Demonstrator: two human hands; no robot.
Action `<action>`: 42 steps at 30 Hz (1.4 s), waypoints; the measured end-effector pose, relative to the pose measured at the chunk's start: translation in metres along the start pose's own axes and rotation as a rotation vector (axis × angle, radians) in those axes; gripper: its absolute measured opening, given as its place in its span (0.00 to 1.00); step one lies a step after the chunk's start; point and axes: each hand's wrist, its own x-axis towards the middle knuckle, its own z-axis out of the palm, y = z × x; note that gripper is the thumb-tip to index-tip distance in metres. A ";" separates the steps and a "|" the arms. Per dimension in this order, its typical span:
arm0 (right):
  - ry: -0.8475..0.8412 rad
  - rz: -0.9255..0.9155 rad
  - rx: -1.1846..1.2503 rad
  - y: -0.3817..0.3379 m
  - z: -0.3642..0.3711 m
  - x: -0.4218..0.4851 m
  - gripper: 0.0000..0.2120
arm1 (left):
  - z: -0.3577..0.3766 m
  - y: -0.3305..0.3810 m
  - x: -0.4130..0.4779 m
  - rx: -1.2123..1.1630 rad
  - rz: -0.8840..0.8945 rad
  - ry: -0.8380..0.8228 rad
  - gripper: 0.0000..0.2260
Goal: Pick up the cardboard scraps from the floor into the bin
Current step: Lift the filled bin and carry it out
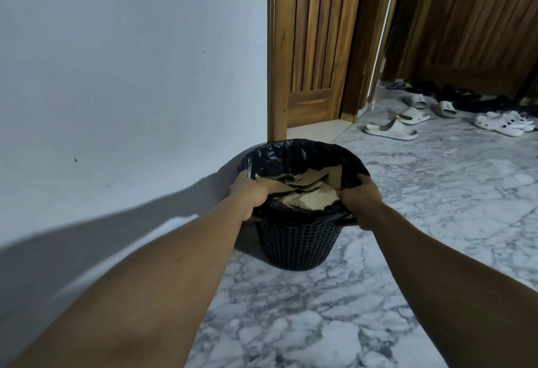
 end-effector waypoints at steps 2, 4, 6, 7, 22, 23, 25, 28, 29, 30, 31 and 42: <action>0.031 0.025 0.032 -0.001 0.000 0.011 0.36 | 0.004 0.011 -0.010 0.020 0.065 0.008 0.18; 0.064 0.040 0.061 0.007 -0.003 0.021 0.36 | 0.011 0.014 -0.009 0.020 0.121 0.002 0.19; 0.084 0.053 0.095 0.007 -0.012 0.019 0.36 | 0.020 0.013 -0.004 0.020 0.118 -0.006 0.25; 0.095 0.052 0.099 0.003 -0.019 0.013 0.36 | 0.025 0.014 -0.006 0.041 0.103 -0.013 0.28; 0.298 0.226 0.115 -0.192 -0.223 -0.117 0.35 | 0.003 0.295 -0.156 0.271 0.057 -0.233 0.34; 0.315 0.245 0.121 -0.219 -0.249 -0.129 0.35 | 0.002 0.330 -0.171 0.286 0.046 -0.254 0.34; 0.367 0.288 0.125 -0.266 -0.300 -0.152 0.35 | 0.004 0.402 -0.201 0.314 0.063 -0.301 0.33; 0.435 0.342 0.166 -0.343 -0.385 -0.180 0.34 | 0.013 0.517 -0.250 0.329 0.056 -0.369 0.33; 0.454 0.337 0.164 -0.362 -0.408 -0.189 0.33 | 0.017 0.547 -0.266 0.331 0.062 -0.391 0.33; 0.473 0.340 0.172 -0.385 -0.436 -0.199 0.33 | 0.021 0.580 -0.283 0.334 0.074 -0.405 0.33; 0.492 0.335 0.184 -0.406 -0.458 -0.208 0.33 | 0.024 0.608 -0.298 0.340 0.091 -0.419 0.33; 0.711 0.198 0.201 -0.516 -0.645 -0.220 0.29 | 0.126 0.790 -0.365 0.176 0.259 -0.539 0.30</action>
